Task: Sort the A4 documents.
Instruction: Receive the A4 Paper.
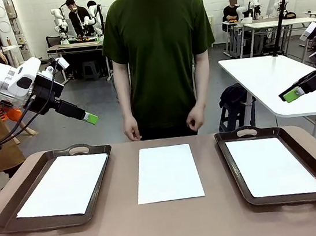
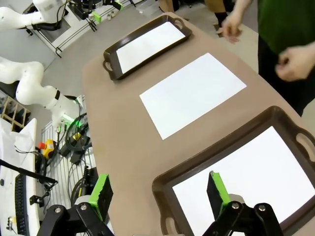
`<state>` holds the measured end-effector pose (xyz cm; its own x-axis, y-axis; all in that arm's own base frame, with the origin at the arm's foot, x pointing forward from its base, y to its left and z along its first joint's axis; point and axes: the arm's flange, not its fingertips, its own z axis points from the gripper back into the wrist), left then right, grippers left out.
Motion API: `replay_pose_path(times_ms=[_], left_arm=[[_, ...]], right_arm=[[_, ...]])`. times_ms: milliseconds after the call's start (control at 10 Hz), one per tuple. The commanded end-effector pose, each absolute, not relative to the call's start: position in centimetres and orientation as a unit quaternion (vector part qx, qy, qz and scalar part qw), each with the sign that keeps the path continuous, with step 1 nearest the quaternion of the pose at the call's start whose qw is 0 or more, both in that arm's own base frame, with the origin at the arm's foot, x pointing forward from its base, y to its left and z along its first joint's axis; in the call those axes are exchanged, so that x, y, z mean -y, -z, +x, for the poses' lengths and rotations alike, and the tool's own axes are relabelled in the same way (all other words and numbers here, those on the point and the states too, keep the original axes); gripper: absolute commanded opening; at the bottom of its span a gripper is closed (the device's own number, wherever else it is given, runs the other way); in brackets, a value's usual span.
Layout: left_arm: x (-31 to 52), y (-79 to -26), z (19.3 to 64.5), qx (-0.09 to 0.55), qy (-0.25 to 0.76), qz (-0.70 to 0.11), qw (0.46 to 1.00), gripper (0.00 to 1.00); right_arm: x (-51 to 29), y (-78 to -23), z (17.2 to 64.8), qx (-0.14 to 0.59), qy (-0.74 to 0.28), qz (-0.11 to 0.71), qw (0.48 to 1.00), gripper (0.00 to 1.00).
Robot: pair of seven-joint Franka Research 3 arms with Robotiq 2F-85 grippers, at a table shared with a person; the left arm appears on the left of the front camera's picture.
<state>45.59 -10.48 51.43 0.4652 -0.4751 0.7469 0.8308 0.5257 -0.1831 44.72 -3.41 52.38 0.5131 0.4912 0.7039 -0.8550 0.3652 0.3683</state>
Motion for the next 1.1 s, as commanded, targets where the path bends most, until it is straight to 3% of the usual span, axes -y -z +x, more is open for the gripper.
replay_pose_path(times_ms=[0,1000], left_arm=[[10.42,-51.46,45.53,0.325,0.403,-0.274,0.810,1.00],[10.42,-51.46,45.53,0.325,0.403,-0.274,0.810,1.00]], right_arm=[[3.23,-52.35,44.71,0.246,-0.431,0.369,0.786,1.00],[3.23,-52.35,44.71,0.246,-0.431,0.369,0.786,1.00]])
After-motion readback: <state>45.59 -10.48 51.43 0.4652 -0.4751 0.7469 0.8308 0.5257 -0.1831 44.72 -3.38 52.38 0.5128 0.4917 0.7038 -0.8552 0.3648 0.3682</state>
